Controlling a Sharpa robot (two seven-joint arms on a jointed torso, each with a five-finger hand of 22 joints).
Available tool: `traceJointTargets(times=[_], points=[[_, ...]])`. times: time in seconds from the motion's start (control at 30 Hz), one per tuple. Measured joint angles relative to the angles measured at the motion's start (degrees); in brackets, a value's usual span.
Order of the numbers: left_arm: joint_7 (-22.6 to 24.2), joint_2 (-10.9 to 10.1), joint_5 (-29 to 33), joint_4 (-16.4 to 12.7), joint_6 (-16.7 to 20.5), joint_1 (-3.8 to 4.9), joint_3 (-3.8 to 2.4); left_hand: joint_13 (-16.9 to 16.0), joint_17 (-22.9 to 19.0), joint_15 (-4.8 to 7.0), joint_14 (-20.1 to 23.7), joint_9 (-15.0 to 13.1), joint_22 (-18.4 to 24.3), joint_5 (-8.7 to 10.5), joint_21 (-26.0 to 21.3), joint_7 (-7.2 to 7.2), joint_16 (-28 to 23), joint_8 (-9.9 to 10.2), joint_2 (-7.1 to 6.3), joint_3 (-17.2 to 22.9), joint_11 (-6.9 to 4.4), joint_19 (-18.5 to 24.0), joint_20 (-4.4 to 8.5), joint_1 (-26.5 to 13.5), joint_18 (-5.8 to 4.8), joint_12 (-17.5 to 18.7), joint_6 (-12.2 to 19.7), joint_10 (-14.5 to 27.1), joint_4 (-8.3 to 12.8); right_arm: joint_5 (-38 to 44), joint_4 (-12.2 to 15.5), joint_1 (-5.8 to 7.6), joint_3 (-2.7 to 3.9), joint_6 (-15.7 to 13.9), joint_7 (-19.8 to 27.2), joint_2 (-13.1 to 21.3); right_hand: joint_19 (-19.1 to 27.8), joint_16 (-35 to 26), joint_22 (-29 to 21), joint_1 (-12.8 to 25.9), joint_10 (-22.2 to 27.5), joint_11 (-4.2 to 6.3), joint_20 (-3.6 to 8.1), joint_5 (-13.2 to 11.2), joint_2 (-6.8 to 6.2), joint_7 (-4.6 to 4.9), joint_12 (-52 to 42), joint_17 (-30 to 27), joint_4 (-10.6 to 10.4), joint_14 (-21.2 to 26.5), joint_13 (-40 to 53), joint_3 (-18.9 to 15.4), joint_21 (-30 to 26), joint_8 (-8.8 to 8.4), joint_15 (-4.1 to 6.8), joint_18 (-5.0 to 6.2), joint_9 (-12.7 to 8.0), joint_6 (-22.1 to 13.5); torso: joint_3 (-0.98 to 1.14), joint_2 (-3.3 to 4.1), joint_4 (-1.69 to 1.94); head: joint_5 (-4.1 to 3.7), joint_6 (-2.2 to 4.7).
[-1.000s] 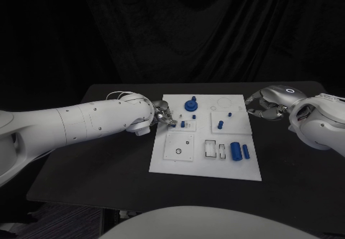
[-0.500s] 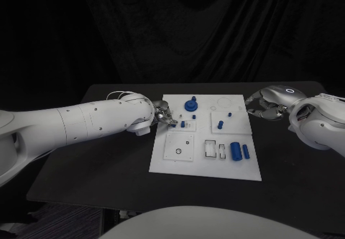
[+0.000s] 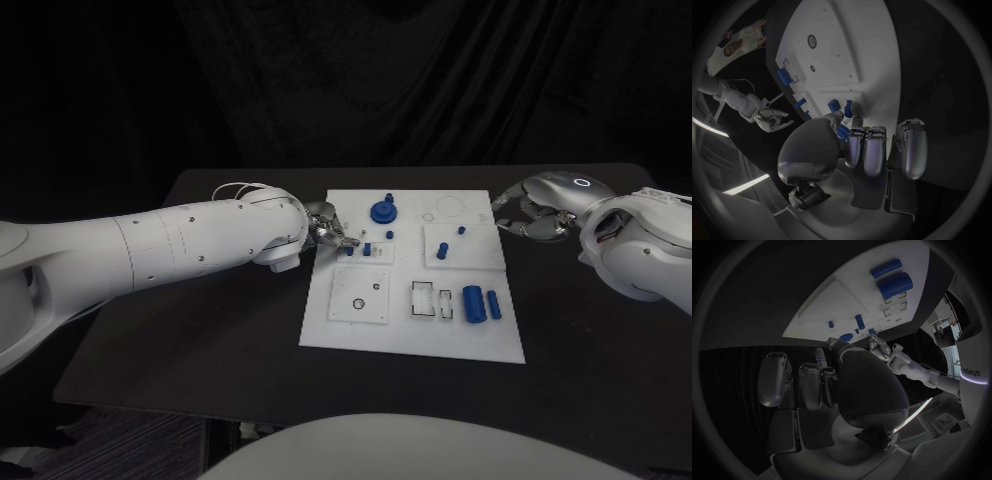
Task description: Assemble the parts on the task board
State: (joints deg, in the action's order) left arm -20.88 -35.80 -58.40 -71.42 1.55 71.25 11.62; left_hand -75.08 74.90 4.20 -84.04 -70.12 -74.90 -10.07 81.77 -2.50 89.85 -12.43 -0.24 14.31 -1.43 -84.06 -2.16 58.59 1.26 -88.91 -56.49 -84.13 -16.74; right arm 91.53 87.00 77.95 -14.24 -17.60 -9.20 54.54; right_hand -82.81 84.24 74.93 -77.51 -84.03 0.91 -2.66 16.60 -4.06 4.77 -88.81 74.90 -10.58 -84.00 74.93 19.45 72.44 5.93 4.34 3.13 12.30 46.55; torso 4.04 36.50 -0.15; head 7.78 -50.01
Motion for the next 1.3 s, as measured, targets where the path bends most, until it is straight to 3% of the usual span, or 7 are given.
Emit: traceJointTargets(times=[0.17, 0.47, 0.93, 1.07, 1.3], points=[[0.01, 0.00, 0.00, 0.03, -0.05, 0.00, -0.01, 0.00, 0.00, 0.00, 0.00, 0.14, 0.00, 0.00, 0.00, 0.00, 0.00, 0.19, 0.87, -1.16, 0.00, 0.00, 0.00, -1.30, 0.00, 0.00, 0.00, 0.00, 0.04, 0.00, -0.01, 0.00, 0.00, 0.03, -0.01, 0.00, 0.00, 0.00, 0.00, 0.00, 0.00, 0.00, 0.00, 0.00, 0.00, 0.00, 0.00, 0.00, 0.00, 0.00, 0.00, 0.00, 0.00, 0.00, 0.00, 0.00, 0.00, 0.00, 0.00, 0.00, 0.01, 0.01, 0.00], [0.72, -0.08, -0.01, 0.09, 0.20, -0.06, 0.07, 0.00, 0.00, 0.00, 0.00, -0.05, 0.00, -0.55, 0.00, -0.05, 0.00, -0.21, 4.97, -5.06, 0.00, 0.00, 0.00, -8.11, 0.00, 0.00, -0.35, 0.00, -0.17, 0.00, -0.05, 0.00, 0.00, 0.06, -0.03, -0.05, 0.00, -0.23, -0.01, 0.00, 0.00, 0.00, 0.00, 0.00, 0.00, -0.20, 0.00, 0.00, 0.00, 0.00, -0.01, 0.00, 0.00, 0.00, 0.00, 0.00, -0.06, 0.20, -0.01, 0.00, 0.03, 0.06, 0.00], [2.65, -0.39, -0.07, 0.05, 1.45, -0.34, 0.28, 0.00, 0.04, 0.00, 0.00, -0.62, 0.00, -0.90, 0.00, 0.04, 0.00, -0.66, 5.08, -6.02, 0.00, 0.00, 0.00, -8.90, 0.00, 0.00, -0.45, 0.00, -0.17, 0.00, -0.15, -0.04, 0.00, 0.14, -0.06, -0.15, 0.00, -0.23, -0.01, 0.00, 0.00, 0.00, 0.00, 0.00, 0.00, -0.20, 0.00, 0.00, 0.00, 0.00, -0.01, 0.00, 0.00, 0.00, 0.00, 0.00, -0.05, 0.20, -0.01, 0.00, 0.02, 0.21, 0.00], [3.87, -1.11, -0.12, -0.73, 3.34, -0.62, 0.52, 0.00, 0.05, 0.00, 0.00, -1.35, 0.00, -0.04, 0.32, 0.22, 0.00, -1.33, 4.97, -7.93, 0.00, 0.00, 0.00, -9.48, 0.00, -0.32, -0.62, 0.00, -0.01, 0.00, -0.19, -0.06, 0.00, 0.15, -0.06, -0.14, 0.00, -0.23, -0.02, 0.00, 0.00, 0.00, 0.00, 0.00, 0.00, -0.20, 0.00, 0.00, 0.00, 0.00, -0.02, 0.00, 0.00, 0.00, 0.00, 0.00, -0.05, 0.20, -0.01, -0.01, 0.02, 0.24, 0.00], [5.96, -2.42, -0.87, -1.90, 7.50, -0.83, 0.59, 0.00, 0.04, 0.00, 0.00, -2.73, 0.00, -1.55, 0.75, 0.44, 0.00, -2.32, 4.81, -8.76, 0.00, 0.00, 0.00, -8.21, 0.00, -0.67, -0.85, 0.00, 0.06, 0.00, -0.26, -0.09, 0.00, 0.18, -0.06, -0.06, 0.00, -0.23, -0.02, 0.00, 0.00, 0.00, 0.00, 0.00, 0.00, -0.20, 0.00, 0.00, 0.00, 0.00, -0.02, 0.00, 0.00, 0.00, 0.00, 0.00, -0.05, 0.20, -0.01, -0.03, 0.02, 0.40, 0.00]])
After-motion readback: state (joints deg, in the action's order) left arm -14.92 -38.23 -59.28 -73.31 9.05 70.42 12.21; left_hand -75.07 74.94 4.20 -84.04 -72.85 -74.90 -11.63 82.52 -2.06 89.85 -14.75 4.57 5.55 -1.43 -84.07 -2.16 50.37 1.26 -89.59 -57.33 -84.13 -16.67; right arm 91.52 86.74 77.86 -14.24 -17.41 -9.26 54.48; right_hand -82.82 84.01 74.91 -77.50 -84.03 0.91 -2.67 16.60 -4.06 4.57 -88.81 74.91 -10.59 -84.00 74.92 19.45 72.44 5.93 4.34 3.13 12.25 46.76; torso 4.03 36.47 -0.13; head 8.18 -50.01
